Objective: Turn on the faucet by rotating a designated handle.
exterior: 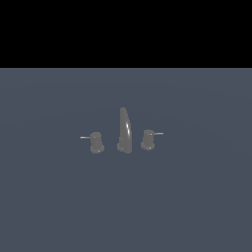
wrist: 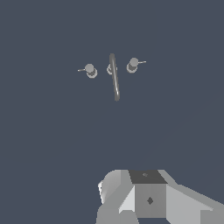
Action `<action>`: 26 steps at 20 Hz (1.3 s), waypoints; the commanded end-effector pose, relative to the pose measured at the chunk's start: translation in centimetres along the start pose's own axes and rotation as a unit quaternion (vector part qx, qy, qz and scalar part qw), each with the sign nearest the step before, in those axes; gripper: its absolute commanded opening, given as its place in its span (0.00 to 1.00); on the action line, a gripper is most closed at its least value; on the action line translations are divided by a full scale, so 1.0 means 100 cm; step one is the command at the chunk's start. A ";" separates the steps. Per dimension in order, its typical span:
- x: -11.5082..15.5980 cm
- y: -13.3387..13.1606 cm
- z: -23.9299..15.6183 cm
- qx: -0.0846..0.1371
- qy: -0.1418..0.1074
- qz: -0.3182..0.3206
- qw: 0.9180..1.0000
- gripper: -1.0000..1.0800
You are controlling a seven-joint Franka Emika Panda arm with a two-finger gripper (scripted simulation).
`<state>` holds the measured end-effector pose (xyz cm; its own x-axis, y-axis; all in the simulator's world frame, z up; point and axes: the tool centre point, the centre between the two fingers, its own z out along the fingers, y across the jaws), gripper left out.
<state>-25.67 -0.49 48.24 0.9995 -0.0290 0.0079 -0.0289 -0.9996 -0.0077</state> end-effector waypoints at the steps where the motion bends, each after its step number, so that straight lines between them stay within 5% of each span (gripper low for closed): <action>1: 0.000 0.000 0.000 0.000 0.000 0.000 1.000 0.00; 16: 0.009 -0.025 0.034 0.000 0.000 0.059 0.998 0.00; 26: 0.030 -0.064 0.092 -0.001 -0.001 0.157 0.988 0.00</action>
<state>-22.81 5.26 40.06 0.9520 -0.3059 0.0045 -0.3059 -0.9520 -0.0076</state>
